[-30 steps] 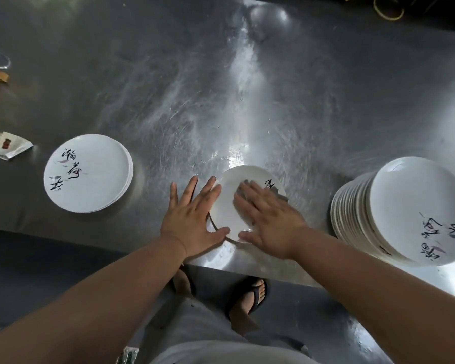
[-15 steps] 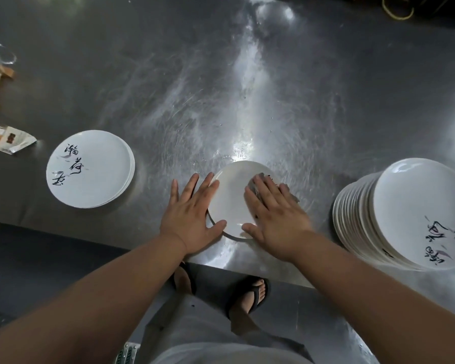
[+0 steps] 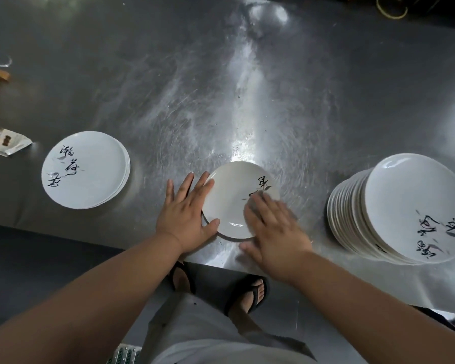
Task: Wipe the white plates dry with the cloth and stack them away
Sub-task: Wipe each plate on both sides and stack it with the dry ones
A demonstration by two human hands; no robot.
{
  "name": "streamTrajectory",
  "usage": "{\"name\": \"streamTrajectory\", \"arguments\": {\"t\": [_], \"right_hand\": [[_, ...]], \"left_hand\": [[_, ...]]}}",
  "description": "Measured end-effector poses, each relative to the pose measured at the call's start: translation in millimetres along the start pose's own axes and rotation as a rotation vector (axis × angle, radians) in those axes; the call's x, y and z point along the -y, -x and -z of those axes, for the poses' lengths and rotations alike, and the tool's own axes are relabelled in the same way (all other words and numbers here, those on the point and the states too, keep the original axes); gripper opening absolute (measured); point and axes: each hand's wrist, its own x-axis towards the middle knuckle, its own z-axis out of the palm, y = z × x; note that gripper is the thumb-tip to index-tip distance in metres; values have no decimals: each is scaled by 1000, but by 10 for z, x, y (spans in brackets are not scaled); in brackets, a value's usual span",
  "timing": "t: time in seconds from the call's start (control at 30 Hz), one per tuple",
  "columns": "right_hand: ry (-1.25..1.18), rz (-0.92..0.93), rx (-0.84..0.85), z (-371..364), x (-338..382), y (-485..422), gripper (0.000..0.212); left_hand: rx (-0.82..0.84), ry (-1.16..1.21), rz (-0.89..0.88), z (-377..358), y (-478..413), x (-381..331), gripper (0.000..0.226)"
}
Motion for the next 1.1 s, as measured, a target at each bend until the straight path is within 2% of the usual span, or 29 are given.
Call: {"name": "streamTrajectory", "arguments": {"t": [0.07, 0.13, 0.27, 0.43, 0.6, 0.7, 0.87, 0.93, 1.03, 1.1], "right_hand": [[3, 102, -3, -117, 64, 193, 86], [31, 122, -32, -111, -36, 221, 82], [98, -33, -39, 161, -328, -210, 89], [153, 59, 0, 374, -131, -788, 87], [140, -39, 0, 251, -280, -412, 85], [118, -98, 22, 231, -219, -432, 91], [119, 78, 19, 368, 20, -869, 87], [143, 59, 33, 321, -63, -761, 86], [100, -81, 28, 194, -208, -355, 90], [64, -88, 68, 96, -121, -97, 94]], "left_hand": [[-6, -1, -6, -1, 4, -2, 95], [-11, 2, -15, -10, 5, -4, 94], [11, -14, -19, 6, 2, 6, 93], [18, -19, -24, 29, 11, 3, 92], [-8, 25, -40, -3, 5, 26, 93], [-11, 21, -39, -4, 5, 30, 93], [17, -6, -20, 32, 4, 5, 91], [17, -3, -20, 29, 3, 12, 93], [20, 15, -16, 21, 4, 9, 95], [-2, 23, -13, 13, 0, 10, 95]]}}
